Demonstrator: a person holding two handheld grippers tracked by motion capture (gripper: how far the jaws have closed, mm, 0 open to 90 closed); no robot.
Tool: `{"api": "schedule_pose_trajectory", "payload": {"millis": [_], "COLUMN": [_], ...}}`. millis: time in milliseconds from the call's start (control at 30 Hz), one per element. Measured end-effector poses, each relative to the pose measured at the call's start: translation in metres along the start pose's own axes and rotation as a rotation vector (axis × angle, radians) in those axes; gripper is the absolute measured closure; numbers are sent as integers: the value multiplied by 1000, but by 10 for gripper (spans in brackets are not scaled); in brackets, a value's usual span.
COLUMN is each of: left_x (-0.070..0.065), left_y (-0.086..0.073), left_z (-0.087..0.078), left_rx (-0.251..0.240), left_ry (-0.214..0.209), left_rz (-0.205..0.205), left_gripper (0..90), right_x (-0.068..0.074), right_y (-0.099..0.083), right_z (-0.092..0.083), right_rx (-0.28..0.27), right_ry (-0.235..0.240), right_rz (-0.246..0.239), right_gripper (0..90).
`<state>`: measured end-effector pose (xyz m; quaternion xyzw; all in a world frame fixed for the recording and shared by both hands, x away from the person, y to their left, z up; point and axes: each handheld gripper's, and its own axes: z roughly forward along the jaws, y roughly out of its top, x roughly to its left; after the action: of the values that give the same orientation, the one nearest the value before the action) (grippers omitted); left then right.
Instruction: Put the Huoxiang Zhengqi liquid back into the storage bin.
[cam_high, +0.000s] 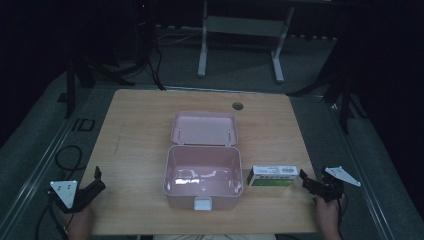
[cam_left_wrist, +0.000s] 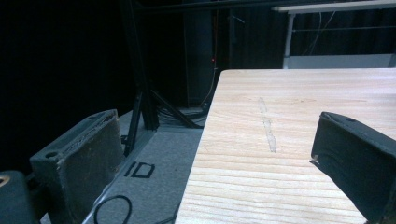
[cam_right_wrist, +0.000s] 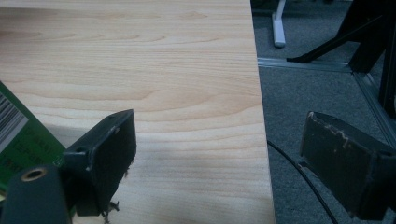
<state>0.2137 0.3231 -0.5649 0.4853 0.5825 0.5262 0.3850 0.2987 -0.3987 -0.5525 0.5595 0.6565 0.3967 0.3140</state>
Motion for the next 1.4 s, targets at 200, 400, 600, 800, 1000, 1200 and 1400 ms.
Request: {"api": "schedule_pose_trajectory", "payload": {"millis": [200,400,600,800,1000,1200,1400], "left_x": [0,0,0,1,1,2,3], "left_y": [0,0,0,0,0,1,1], "left_z": [1,1,1,1,1,1,2], "left_rx": [3,5,6,8,11,12,17], "left_ry": [-5,-9,-13,-18,-20,-20,-41], "left_rz": [-4,-3,-6,-9,-12,-16,-31], "left_gripper": [24,24,24,24,24,24,24], "right_x": [0,1,3,9,18,22,34], "right_y": [1,5,15,26,30,30,27], "right_z": [1,5,4,5,1,-3,-16], "right_rx": [18,85,196,364,581,676,764], "right_ry": [40,64,95,121,202,282,437], "right_rz": [-1,-60,-123,-233,-332,-389,-570], "right_gripper": [106,107,107,107,107,107,131]}}
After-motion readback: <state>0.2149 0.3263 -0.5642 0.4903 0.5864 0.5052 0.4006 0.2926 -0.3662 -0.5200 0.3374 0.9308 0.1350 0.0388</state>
